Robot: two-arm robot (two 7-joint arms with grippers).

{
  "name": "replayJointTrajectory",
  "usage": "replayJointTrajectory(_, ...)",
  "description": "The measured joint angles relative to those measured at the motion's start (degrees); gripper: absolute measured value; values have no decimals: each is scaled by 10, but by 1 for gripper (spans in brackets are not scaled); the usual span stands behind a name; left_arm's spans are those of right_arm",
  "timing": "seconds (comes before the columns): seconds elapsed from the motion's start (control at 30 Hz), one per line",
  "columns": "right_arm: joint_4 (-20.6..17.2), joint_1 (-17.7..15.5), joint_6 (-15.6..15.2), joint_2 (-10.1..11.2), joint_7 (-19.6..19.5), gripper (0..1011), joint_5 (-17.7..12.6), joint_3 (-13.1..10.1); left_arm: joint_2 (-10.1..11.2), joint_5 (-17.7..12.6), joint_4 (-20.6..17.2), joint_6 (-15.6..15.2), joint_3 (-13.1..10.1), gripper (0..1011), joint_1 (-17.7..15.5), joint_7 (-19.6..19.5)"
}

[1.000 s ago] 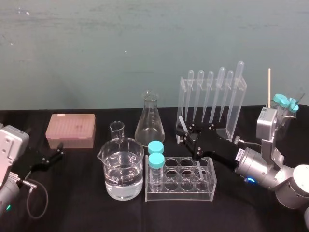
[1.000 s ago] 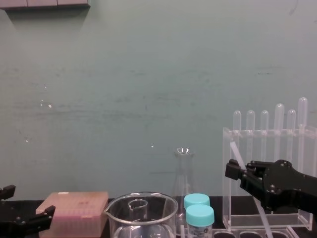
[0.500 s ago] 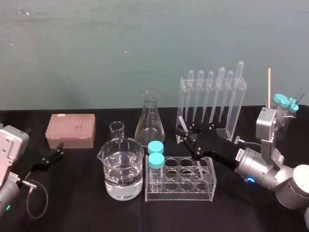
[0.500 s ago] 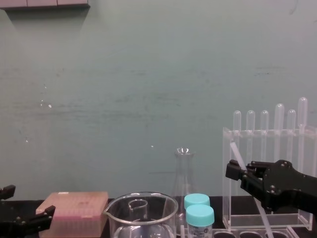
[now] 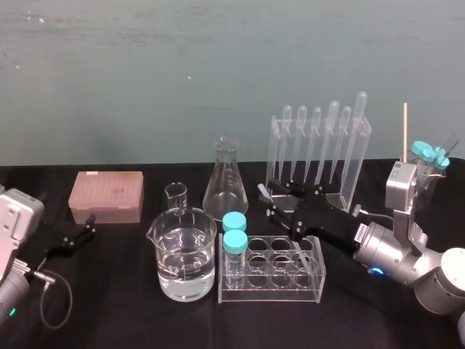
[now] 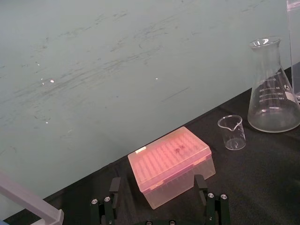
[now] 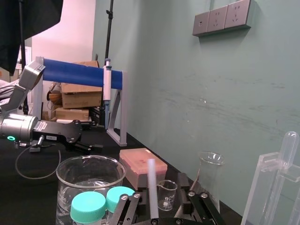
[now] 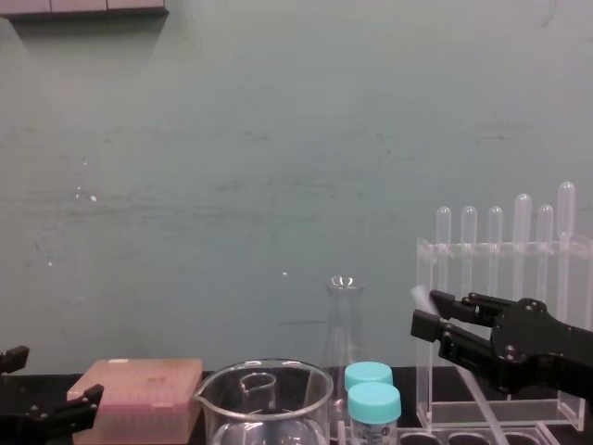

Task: Pick up the stirring rod with one hand, then place it down.

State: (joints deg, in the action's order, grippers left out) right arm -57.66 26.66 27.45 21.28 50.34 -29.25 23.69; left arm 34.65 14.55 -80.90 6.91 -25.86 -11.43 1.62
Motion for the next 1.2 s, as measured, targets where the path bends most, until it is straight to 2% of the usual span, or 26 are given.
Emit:
replayJointTrajectory(0.1,0,0,0,0,0,486,0,0,0,0,0,0,0,1000,0,0)
replayJointTrajectory(0.13,0,0,0,0,0,486,0,0,0,0,0,0,0,1000,0,0)
replayJointTrajectory(0.4,0,0,0,0,0,790,-1,0,0,0,0,0,0,1000,0,0)
replayJointTrajectory(0.47,0,0,0,0,1,810,-1,0,0,0,0,0,0,1000,0,0)
replayJointTrajectory(0.57,0,0,0,0,1,915,-1,0,0,0,0,0,0,1000,0,0)
replayJointTrajectory(0.7,-6,0,6,-1,7,1000,-9,-3,0,0,0,0,0,1000,0,0)
replayJointTrajectory(0.87,-33,-3,31,-4,9,1000,-23,-17,0,0,0,0,0,1000,0,0)
replayJointTrajectory(0.97,-58,-8,60,-10,-16,1000,-20,-33,0,0,0,0,0,1000,0,0)
replayJointTrajectory(1.03,-63,-9,66,-11,-26,1000,-15,-37,0,0,0,0,0,1000,0,0)
replayJointTrajectory(1.1,-81,-17,88,-15,-81,1000,24,-54,0,0,0,0,0,1000,0,0)
replayJointTrajectory(1.17,-90,-23,91,-17,-116,1000,49,-64,0,0,0,0,0,1000,0,0)
replayJointTrajectory(1.2,-97,-31,88,-19,-155,1000,76,-75,0,0,0,0,0,1000,0,0)
